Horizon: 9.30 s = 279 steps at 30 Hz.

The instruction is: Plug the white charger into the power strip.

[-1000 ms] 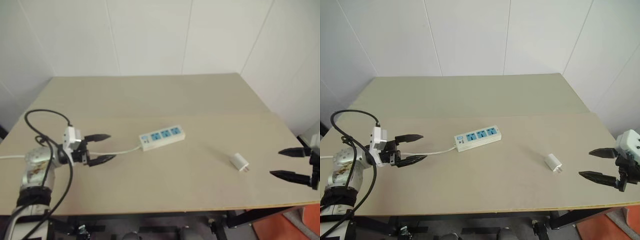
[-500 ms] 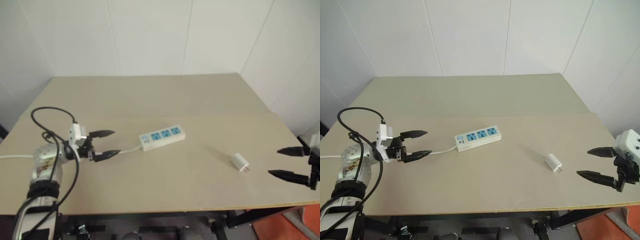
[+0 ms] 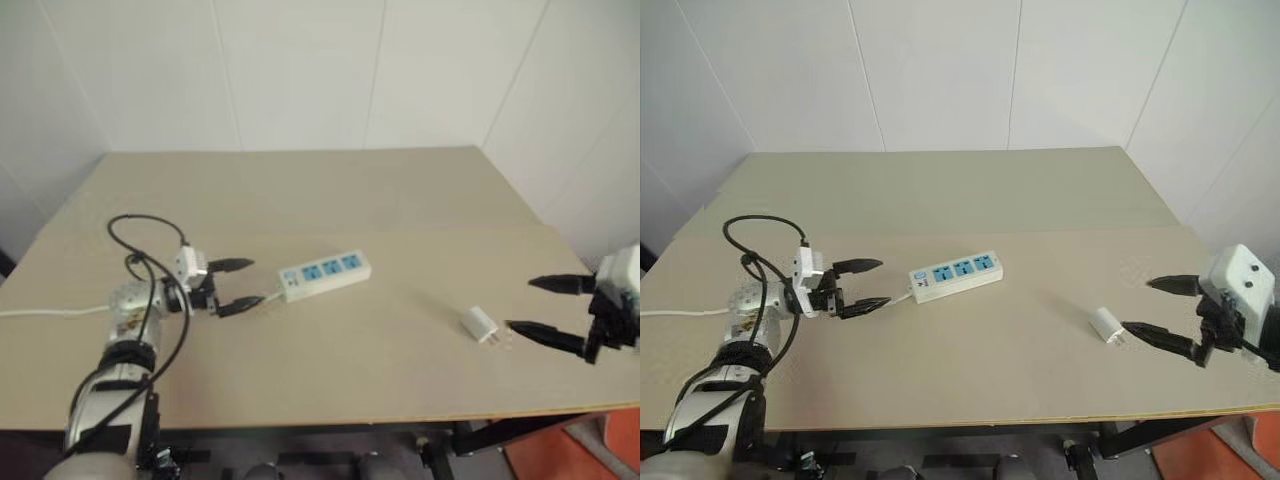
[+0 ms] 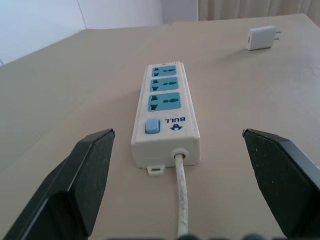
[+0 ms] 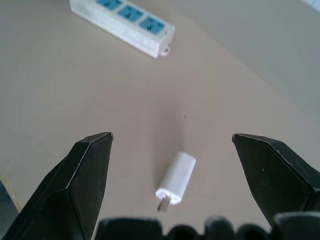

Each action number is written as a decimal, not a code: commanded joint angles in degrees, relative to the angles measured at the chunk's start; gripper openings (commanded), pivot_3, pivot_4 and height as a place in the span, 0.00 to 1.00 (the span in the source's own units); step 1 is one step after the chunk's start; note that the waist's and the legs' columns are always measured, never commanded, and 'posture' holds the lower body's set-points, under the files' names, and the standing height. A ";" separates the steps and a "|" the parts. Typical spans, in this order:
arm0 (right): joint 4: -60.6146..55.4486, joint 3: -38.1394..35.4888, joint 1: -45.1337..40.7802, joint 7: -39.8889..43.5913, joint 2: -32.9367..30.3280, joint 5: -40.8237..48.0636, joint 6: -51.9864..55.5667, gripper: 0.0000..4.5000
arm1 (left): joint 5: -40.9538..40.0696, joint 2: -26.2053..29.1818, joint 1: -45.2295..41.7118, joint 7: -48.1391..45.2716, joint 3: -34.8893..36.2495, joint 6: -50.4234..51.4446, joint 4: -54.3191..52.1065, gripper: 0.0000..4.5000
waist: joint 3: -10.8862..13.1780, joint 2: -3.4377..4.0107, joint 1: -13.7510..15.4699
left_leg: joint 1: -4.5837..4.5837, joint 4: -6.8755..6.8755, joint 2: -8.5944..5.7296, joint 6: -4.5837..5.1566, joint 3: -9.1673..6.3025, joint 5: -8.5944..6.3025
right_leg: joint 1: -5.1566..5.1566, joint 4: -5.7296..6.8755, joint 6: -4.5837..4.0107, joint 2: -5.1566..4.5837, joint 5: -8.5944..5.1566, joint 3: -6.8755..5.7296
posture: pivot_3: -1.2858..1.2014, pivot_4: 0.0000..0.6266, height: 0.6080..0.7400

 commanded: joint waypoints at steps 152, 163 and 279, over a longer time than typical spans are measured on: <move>-23.70 19.43 3.21 -31.54 15.43 -5.08 5.22 1.00 | 7.14 -14.62 9.91 8.94 -8.66 -2.08 -2.92 0.71 | -0.79 0.02 1.76 | 0.71 -0.14 -0.13 0.01 -0.15 -0.01 | 0.99 -0.57 0.61 -0.13 -0.28 -0.10 | 0.52 0.24 1.00; -22.31 14.44 -14.38 -33.28 5.39 11.76 38.42 1.00 | 5.32 -10.79 10.89 -4.67 -10.88 -1.83 -8.33 0.71 | -0.78 0.01 1.43 | 0.57 -0.17 -0.08 0.01 -0.10 -0.01 | 0.89 -0.74 0.39 -0.13 -0.07 -0.06 | 0.52 0.24 1.00; 54.71 34.18 -38.26 23.24 44.75 -4.96 -35.68 0.25 | 0.61 -4.53 21.45 1.06 -15.64 6.91 -29.39 0.71 | -1.09 0.34 -0.25 | 0.01 -0.05 0.05 0.05 -0.03 -0.01 | 0.07 -0.55 0.12 0.01 0.46 -0.02 | 0.52 0.24 1.00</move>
